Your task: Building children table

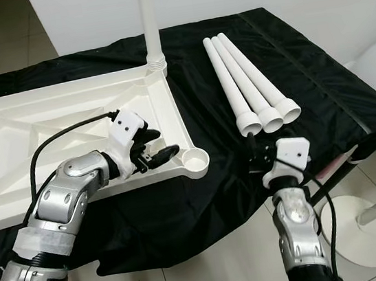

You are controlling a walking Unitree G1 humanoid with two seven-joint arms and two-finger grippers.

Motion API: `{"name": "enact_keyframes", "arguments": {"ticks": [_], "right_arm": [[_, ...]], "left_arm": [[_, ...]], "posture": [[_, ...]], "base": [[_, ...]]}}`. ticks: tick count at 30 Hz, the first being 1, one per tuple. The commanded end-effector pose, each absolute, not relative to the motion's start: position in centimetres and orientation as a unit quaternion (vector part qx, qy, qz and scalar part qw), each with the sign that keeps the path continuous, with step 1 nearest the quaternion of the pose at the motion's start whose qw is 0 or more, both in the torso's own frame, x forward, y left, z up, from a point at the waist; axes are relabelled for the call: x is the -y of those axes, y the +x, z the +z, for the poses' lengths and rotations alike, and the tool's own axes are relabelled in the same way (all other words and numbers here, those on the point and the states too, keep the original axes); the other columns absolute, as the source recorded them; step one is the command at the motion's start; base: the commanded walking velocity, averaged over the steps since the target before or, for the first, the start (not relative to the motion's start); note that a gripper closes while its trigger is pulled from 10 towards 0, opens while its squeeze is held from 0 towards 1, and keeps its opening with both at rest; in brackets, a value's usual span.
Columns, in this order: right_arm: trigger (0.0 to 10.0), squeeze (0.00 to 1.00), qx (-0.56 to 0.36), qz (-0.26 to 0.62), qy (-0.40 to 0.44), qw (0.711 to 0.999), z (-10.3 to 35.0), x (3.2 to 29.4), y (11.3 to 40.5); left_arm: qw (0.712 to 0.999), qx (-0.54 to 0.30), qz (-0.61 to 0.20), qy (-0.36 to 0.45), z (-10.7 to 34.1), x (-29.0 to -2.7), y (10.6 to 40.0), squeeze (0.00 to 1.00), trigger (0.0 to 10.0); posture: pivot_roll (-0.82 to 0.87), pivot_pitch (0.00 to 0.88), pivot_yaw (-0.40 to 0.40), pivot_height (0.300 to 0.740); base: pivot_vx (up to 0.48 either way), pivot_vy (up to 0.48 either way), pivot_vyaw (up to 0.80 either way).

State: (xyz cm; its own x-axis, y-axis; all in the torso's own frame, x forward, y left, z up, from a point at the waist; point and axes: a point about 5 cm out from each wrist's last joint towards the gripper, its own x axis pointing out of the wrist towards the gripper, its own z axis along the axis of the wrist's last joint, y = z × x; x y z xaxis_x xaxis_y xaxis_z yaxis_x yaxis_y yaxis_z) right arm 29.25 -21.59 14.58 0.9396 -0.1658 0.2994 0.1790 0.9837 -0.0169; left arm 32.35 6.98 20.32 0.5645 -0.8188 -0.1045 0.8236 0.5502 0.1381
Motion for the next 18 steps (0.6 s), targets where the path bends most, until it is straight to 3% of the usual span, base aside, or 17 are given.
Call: {"name": "enact_keyframes", "arguments": {"ticks": [1,14,18], "right_arm": [[10.0,0.0,0.136,-0.093,-0.021,0.986,14.3,21.7,29.7],[10.0,0.0,0.144,-0.074,-0.002,0.987,16.8,21.2,33.6],[10.0,0.0,0.152,-0.073,-0.009,0.986,17.7,21.5,34.3]], "left_arm": [[0.872,-0.001,-0.483,0.078,20.8,-6.6,32.3,0.0,10.0],[0.907,0.014,-0.421,0.004,21.7,-4.2,33.5,0.0,10.0],[0.918,0.01,-0.397,0.003,22.3,-3.7,33.8,0.0,10.0]], "posture": [[0.0,0.086,0.032,0.74],[-0.01,0.073,0.042,0.74],[-0.01,0.089,0.076,0.74]], "base": [[0.0,0.0,0.0],[0.0,0.0,0.0],[0.0,0.0,0.0]]}}
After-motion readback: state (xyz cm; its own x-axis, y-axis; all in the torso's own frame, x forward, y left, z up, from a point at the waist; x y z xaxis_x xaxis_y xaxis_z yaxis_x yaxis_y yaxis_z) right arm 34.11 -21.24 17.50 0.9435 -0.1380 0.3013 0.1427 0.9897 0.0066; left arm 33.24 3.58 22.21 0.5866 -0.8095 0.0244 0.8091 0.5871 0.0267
